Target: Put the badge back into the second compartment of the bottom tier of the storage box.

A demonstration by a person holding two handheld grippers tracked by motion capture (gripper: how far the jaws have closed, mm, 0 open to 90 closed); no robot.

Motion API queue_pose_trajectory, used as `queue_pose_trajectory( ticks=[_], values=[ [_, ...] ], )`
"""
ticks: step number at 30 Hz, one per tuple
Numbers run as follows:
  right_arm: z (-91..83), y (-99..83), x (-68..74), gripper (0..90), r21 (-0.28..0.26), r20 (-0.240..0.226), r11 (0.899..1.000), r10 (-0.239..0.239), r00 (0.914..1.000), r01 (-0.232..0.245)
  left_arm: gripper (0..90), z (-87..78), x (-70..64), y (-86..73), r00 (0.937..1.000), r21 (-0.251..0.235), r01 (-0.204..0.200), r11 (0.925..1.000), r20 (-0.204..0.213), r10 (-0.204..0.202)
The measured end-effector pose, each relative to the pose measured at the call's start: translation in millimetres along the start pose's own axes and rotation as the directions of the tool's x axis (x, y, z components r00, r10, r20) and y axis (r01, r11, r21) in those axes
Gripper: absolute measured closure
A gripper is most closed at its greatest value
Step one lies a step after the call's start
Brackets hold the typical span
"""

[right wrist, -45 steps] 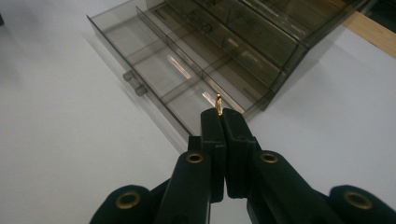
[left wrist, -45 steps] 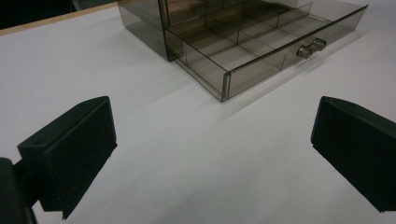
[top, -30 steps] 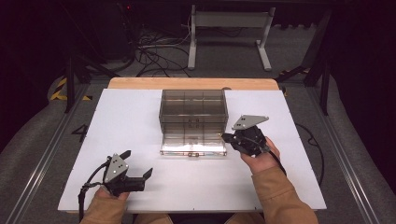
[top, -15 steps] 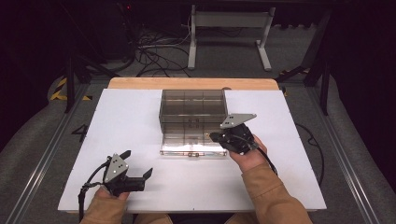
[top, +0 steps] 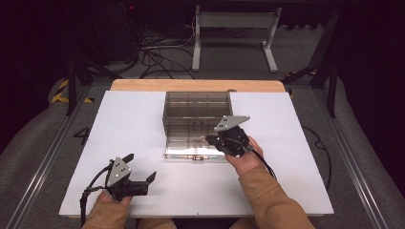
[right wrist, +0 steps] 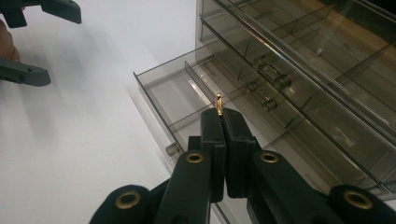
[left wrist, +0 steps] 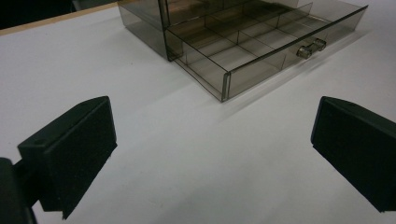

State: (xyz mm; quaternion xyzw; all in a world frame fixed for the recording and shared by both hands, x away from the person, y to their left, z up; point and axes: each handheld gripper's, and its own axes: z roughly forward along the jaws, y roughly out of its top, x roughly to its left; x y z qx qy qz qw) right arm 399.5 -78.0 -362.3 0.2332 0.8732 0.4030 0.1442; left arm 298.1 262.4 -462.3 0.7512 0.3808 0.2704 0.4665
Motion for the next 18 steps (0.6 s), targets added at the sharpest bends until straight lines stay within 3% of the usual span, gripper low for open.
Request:
queue_pose_trajectory(
  ticks=[18],
  values=[
    [30.6,3.3,7.0,88.7,0.007,-0.006,1.000,-0.007,1.0000,0.007,0.8,0.2,-0.3,0.0,1.0000,0.006,-0.004,1.0000,0.001,0.004]
  ],
)
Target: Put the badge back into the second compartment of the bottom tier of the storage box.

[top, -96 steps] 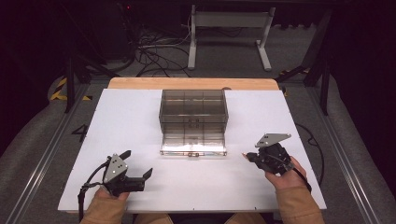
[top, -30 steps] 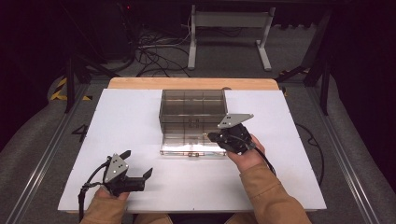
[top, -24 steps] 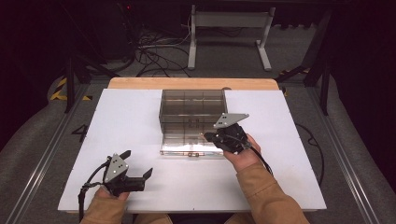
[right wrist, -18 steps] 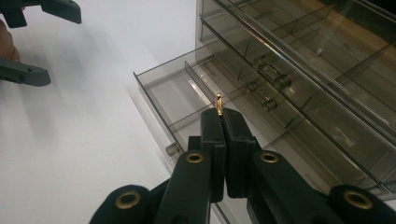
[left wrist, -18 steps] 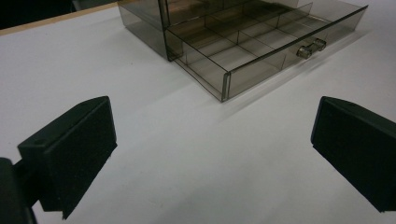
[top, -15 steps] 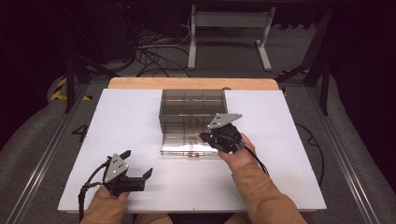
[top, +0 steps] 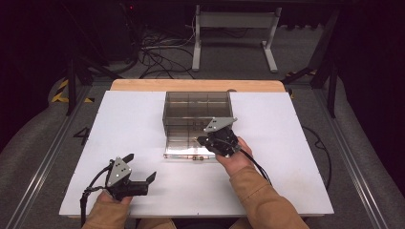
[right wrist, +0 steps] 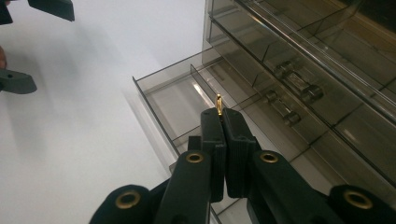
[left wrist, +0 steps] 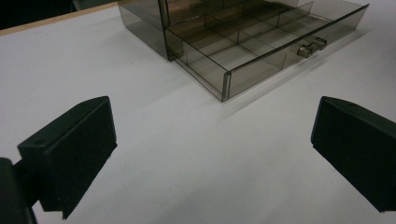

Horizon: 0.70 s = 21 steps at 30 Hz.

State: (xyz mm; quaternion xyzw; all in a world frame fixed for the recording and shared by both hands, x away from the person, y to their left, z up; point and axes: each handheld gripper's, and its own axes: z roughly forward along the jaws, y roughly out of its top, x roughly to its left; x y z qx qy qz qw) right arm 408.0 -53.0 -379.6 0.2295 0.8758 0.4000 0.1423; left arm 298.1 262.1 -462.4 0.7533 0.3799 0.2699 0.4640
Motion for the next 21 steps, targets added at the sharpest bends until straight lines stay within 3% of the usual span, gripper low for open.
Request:
queue_pose_trajectory(
  ticks=[8,21],
  values=[
    [9.5,2.2,-1.0,88.7,0.001,0.011,1.000,0.005,0.9999,-0.005,0.8,0.1,-0.1,0.0,1.0000,-0.002,0.003,1.0000,0.002,-0.003],
    [26.8,2.1,-1.1,88.7,0.056,0.005,0.998,0.014,0.9999,-0.014,0.8,0.1,-0.1,-0.1,1.0000,-0.003,0.003,1.0000,0.002,-0.003]
  ],
)
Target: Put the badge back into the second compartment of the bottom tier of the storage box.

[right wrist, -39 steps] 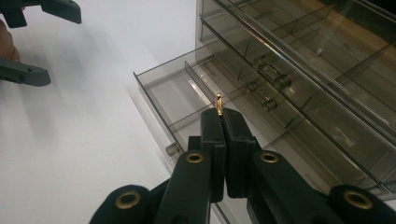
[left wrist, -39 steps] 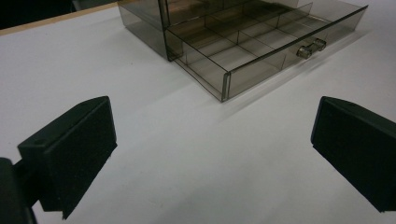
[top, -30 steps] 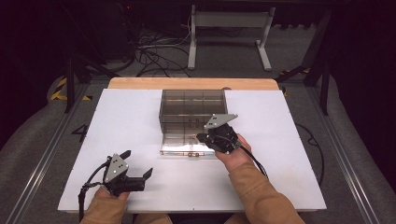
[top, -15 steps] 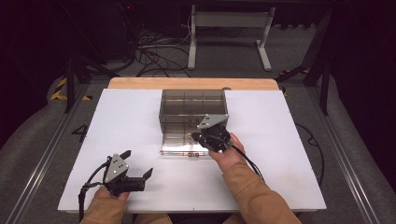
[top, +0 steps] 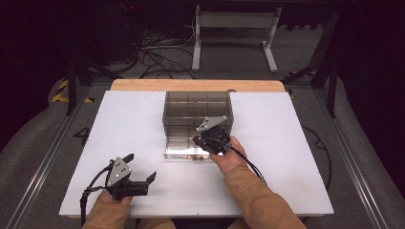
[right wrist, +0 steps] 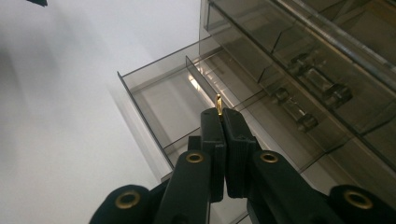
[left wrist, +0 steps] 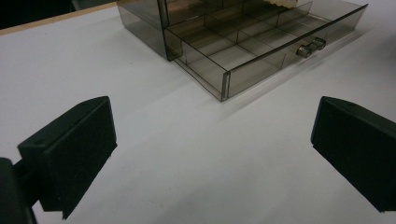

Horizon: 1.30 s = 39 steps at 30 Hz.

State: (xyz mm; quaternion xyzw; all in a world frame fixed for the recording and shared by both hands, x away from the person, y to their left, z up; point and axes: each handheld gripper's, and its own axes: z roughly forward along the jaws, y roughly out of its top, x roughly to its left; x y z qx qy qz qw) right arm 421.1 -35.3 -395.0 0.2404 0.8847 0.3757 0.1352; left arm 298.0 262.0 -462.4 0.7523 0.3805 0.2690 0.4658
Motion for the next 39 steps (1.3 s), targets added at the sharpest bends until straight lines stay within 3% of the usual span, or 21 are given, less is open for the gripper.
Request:
queue_pose_trajectory(
  ticks=[23,39],
  values=[
    [22.9,-8.7,-4.7,88.5,0.137,-0.058,0.989,0.063,0.9964,-0.054,0.8,0.0,0.0,0.0,1.0000,0.004,-0.004,1.0000,-0.001,0.004],
    [28.1,-10.9,-3.6,88.1,0.177,-0.068,0.983,0.065,0.9955,-0.053,0.8,0.0,0.3,0.1,1.0000,0.006,-0.008,0.9999,-0.004,0.008]
  ],
)
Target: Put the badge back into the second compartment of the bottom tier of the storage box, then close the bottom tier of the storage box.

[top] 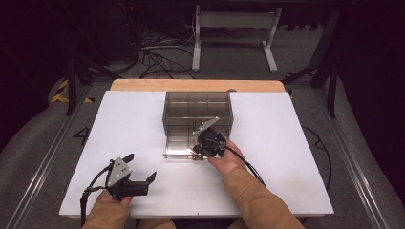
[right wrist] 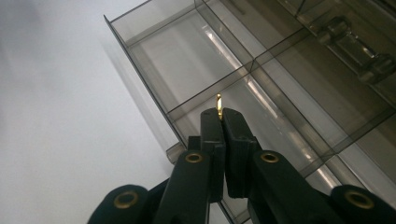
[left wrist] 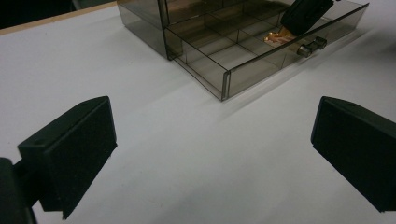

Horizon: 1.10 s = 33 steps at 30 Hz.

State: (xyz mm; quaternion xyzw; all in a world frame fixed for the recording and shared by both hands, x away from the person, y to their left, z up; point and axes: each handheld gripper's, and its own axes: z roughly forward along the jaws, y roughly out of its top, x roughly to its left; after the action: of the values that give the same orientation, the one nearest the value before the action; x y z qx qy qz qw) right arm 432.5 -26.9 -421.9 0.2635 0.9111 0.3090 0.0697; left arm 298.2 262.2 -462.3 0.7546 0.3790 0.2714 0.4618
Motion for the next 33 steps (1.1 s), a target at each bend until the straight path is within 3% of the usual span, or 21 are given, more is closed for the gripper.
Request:
queue_pose_trajectory(
  ticks=[5,11,17,24,33],
  values=[
    [0.5,-0.3,-1.0,87.5,0.003,0.014,1.000,0.001,0.9999,-0.001,0.8,0.0,0.0,0.0,1.0000,0.000,0.000,1.0000,0.000,0.000],
    [-2.2,0.3,0.2,82.6,0.000,0.073,1.000,-0.022,0.9971,0.022,0.8,0.1,-0.2,-0.1,1.0000,0.000,0.006,1.0000,0.002,-0.006],
    [-10.7,1.1,-0.5,85.8,-0.022,0.123,0.999,-0.034,0.9918,0.037,0.8,0.1,0.3,0.0,1.0000,0.001,0.002,1.0000,0.001,-0.002],
    [-20.1,2.3,3.8,90.0,-0.033,0.143,0.997,-0.060,0.9879,0.065,0.8,0.2,0.3,0.0,1.0000,0.001,0.003,1.0000,-0.001,-0.003],
    [-28.0,1.2,8.2,90.0,-0.038,0.126,0.994,-0.096,0.9874,0.101,0.8,0.1,0.1,0.0,1.0000,0.001,0.001,1.0000,0.000,-0.001]
  ],
)
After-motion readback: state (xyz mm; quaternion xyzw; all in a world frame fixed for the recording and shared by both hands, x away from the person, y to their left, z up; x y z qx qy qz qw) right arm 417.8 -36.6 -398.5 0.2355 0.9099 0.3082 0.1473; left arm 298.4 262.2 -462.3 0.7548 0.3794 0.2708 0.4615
